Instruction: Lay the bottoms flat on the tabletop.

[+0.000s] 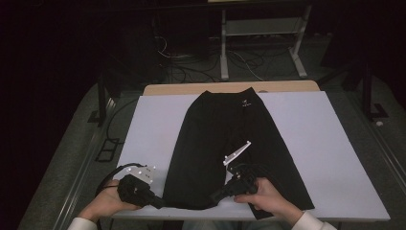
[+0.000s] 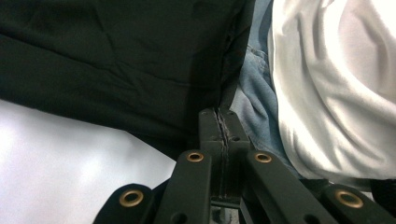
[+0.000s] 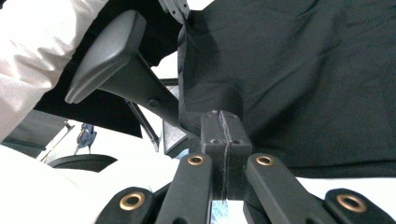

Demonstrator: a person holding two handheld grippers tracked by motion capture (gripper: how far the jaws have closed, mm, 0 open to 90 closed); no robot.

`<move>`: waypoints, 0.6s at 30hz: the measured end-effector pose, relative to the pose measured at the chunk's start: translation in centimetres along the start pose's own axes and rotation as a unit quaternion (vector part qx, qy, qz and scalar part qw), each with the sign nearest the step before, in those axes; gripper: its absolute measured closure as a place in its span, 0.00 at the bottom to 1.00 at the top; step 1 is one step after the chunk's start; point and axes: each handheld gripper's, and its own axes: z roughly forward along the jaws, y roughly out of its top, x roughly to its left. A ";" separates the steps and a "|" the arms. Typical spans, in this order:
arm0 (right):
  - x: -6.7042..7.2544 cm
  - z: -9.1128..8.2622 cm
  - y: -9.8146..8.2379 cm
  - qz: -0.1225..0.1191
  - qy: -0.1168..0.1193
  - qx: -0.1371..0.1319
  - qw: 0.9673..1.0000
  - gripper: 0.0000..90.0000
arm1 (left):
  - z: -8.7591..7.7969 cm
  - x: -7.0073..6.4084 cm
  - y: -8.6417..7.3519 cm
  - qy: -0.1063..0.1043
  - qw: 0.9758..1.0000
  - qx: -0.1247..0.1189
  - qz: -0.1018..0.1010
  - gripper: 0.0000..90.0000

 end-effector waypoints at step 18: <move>0.6 -1.3 0.0 -0.064 -0.118 -0.044 0.990 0.41 | -1.0 1.5 0.6 0.057 0.994 -0.092 -0.030 0.41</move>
